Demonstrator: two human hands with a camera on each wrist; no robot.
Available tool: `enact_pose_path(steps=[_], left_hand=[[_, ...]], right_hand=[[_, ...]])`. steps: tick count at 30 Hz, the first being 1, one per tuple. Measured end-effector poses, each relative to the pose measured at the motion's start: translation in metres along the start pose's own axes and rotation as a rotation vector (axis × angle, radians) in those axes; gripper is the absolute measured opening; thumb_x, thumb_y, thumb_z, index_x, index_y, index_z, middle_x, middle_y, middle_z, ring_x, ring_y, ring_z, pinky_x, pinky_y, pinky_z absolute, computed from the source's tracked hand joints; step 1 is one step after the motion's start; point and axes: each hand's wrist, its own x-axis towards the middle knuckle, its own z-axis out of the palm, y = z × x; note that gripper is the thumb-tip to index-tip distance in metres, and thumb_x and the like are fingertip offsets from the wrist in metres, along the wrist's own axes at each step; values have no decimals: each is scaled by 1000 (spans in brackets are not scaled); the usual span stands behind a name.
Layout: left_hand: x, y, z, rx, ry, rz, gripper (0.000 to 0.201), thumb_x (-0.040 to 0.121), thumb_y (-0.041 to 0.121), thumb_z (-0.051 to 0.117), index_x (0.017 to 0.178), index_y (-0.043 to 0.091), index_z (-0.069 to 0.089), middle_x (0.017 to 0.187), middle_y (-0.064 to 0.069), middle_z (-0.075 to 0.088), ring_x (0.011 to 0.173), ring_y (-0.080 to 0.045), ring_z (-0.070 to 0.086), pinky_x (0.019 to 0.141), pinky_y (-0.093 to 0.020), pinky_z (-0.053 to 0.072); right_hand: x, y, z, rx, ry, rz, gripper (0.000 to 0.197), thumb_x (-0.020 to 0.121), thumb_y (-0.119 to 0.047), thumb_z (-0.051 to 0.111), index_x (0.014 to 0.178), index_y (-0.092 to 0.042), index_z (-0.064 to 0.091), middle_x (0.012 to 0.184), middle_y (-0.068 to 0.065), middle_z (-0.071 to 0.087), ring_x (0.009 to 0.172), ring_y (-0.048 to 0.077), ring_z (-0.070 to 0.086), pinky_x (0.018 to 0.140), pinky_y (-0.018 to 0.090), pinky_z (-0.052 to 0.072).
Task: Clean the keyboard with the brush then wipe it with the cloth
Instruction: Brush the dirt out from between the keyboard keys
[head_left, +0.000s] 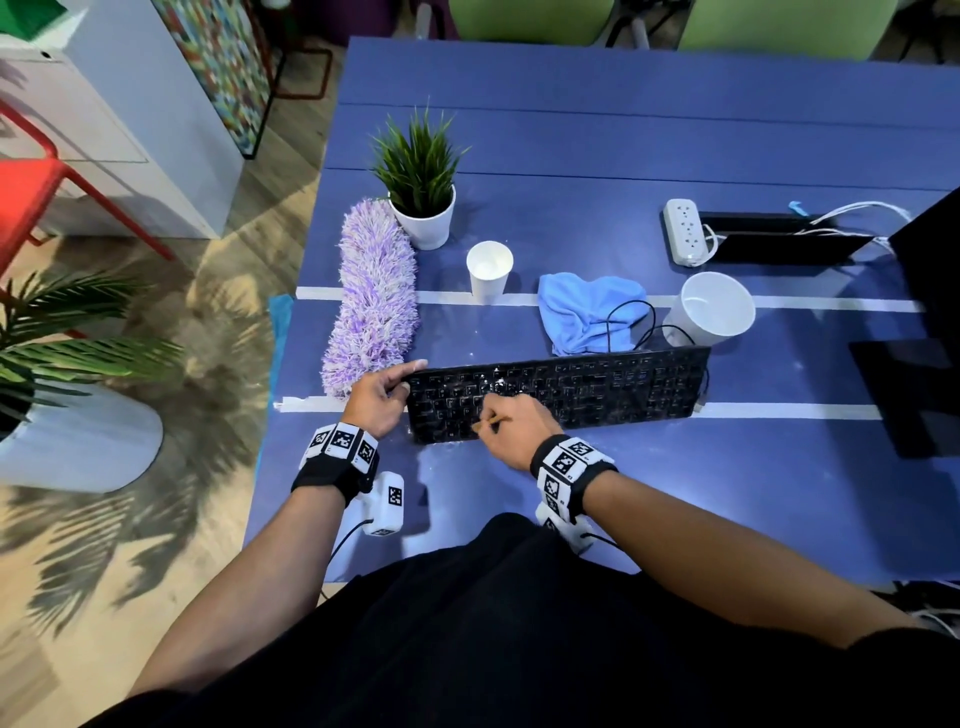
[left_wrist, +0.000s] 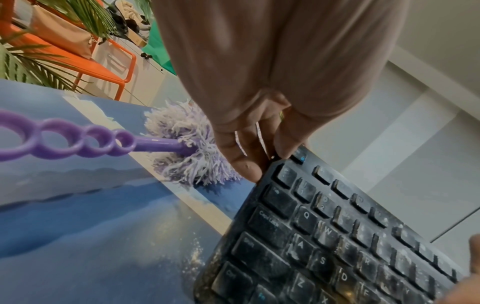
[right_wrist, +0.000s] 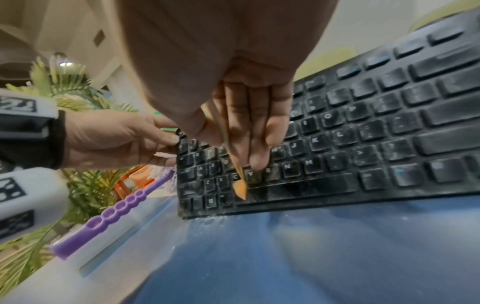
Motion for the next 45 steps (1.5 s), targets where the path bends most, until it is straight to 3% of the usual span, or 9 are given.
enact_pose_path(steps=[7,13,16,23,27,32,37,41,45], left_hand=[[2,-1,0,-27,7,-8,43,96,-11,44,126,13,63,116,-1,69,115,-16,60,112,-37,40],[1,-2,1,-19,21,45,43,95,-13,46,125,11,62,112,15,69,110,-3,61,111,-36,41],[1,-7,0,-6,26,36,45,95,-12,46,121,20,64,99,35,68,107,2,62,109,-33,42],[2,-3,0,5,8,40,47,95,-12,46,120,25,62,98,37,67,107,4,61,109,-30,42],[1,1,3,-16,26,43,46,95,-11,47,122,22,64,108,22,69,114,-11,61,110,-33,42],[3,-2,1,-2,7,40,51,95,-11,47,116,31,66,100,33,68,114,-11,61,110,-34,42],[1,0,2,-22,15,26,59,95,-11,47,110,42,67,100,32,69,113,-11,62,110,-36,43],[2,-5,0,-3,13,25,67,95,-9,47,104,54,69,103,29,70,116,-15,62,111,-39,42],[2,-4,1,-18,-4,30,52,95,-10,46,116,33,65,100,34,69,115,-14,61,110,-36,41]], right_hand=[[-8,7,-6,89,-112,-82,5,87,-21,59,86,-23,63,88,-1,72,75,16,63,72,25,51],[-19,35,-18,6,136,190,8,79,-25,60,72,-28,56,67,-6,66,65,19,59,63,23,48],[-19,35,-16,134,146,116,10,80,-26,62,72,-29,57,70,-5,69,60,14,59,61,23,49],[-14,21,-9,182,40,27,7,88,-19,61,81,-17,62,60,-24,52,52,-8,52,53,15,37],[-20,32,-12,128,79,117,8,87,-21,59,79,-20,59,58,-18,53,49,-2,52,53,17,41],[-22,26,-11,117,69,120,7,89,-23,59,84,-18,62,58,-21,50,51,-1,48,57,19,39],[-26,42,-21,87,142,313,8,86,-27,57,78,-25,59,79,-5,69,72,19,63,63,24,48],[-26,28,-27,231,212,44,10,87,-24,61,78,-24,57,73,-12,65,58,6,57,59,20,47],[-16,13,-22,248,214,-21,6,88,-25,60,83,-22,58,78,-4,69,65,15,61,64,27,50]])
